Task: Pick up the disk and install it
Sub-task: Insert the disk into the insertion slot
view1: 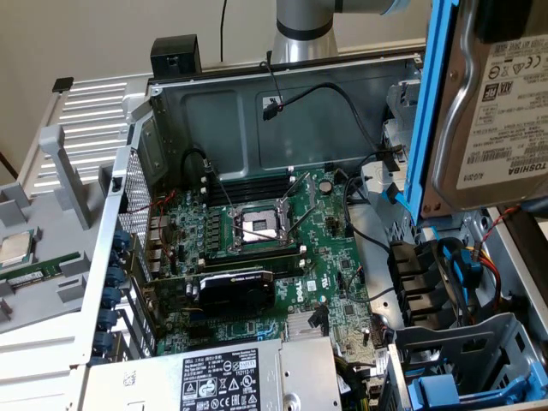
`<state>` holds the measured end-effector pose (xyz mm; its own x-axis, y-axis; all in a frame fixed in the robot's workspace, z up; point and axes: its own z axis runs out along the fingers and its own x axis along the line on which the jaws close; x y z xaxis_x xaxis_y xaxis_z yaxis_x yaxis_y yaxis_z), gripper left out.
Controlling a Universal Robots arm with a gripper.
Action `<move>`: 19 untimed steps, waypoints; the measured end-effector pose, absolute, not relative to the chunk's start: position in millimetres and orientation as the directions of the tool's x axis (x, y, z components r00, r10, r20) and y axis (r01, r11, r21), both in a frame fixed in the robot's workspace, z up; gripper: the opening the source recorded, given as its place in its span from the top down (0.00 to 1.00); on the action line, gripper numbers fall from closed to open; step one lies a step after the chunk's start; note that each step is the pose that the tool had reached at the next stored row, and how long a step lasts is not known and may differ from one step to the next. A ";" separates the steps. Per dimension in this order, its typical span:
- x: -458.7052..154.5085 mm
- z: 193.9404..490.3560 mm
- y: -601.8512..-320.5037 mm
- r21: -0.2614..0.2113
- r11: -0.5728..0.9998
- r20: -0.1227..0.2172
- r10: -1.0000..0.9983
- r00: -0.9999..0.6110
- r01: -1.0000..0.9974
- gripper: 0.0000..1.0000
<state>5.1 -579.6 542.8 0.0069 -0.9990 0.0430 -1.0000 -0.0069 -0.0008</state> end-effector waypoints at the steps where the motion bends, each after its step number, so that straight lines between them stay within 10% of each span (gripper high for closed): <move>1: 5.1 540.9 -580.8 -0.001 -0.002 0.042 -0.999 0.002 -1.000 0.63; 19: 5.1 510.2 -604.7 -0.001 0.065 0.033 -0.997 -0.065 -0.998 0.63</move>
